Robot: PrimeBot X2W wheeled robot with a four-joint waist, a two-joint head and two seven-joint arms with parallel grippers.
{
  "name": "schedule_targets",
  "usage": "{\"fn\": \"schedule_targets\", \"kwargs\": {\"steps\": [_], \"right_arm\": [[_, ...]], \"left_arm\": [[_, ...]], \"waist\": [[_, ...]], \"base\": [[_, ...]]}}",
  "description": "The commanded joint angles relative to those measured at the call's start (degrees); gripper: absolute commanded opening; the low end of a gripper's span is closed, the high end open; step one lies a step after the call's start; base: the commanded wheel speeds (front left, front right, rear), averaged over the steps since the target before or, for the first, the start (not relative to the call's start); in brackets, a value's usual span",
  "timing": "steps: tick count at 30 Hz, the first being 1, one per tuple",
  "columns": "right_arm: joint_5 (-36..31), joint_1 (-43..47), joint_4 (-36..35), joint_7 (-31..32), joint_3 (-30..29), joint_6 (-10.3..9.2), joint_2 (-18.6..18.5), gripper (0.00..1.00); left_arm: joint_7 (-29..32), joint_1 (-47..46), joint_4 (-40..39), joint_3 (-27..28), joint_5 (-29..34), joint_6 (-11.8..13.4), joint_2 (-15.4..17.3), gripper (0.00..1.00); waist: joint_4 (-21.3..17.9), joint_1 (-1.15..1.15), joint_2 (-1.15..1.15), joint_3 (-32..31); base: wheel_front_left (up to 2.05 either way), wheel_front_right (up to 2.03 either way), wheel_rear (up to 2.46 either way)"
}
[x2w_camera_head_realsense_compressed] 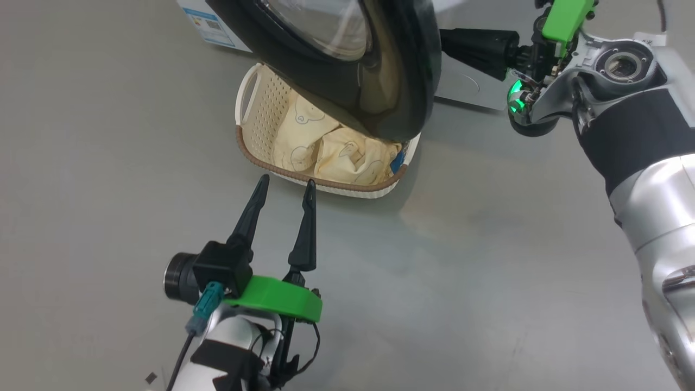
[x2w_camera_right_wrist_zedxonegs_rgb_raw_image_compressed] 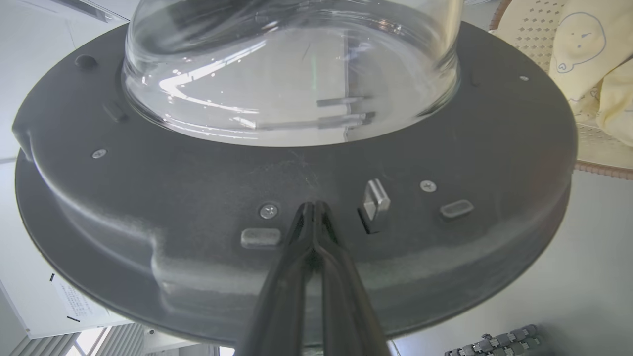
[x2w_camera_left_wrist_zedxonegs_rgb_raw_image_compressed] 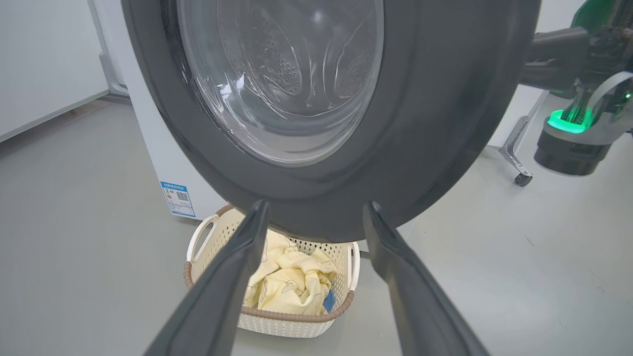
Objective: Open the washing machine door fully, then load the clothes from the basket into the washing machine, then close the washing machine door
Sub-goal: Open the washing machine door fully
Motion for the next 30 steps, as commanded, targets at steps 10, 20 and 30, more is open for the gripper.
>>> {"fn": "schedule_targets", "kwargs": {"steps": [10,20,30], "right_arm": [[7.28,3.40,-5.34,-2.23,9.15,-0.16,2.05,0.00],[12.42,5.52,-7.24,-3.87,16.53,-0.16,2.05,0.00],[16.45,7.07,-10.24,-5.16,23.32,-0.16,2.05,0.00]], "left_arm": [[-0.38,0.53,-1.42,1.62,0.99,-0.11,0.92,1.00],[-0.38,1.50,-1.30,1.28,1.06,-0.05,0.92,1.00],[-0.38,2.50,-1.03,0.76,0.88,0.00,0.92,1.00]], "waist": [[0.71,0.00,0.00,-1.90],[1.79,0.00,0.00,-3.50],[2.52,0.00,0.00,-4.87]], "base": [[0.00,0.00,0.00],[0.00,0.00,0.00],[0.00,0.00,0.00]]}}
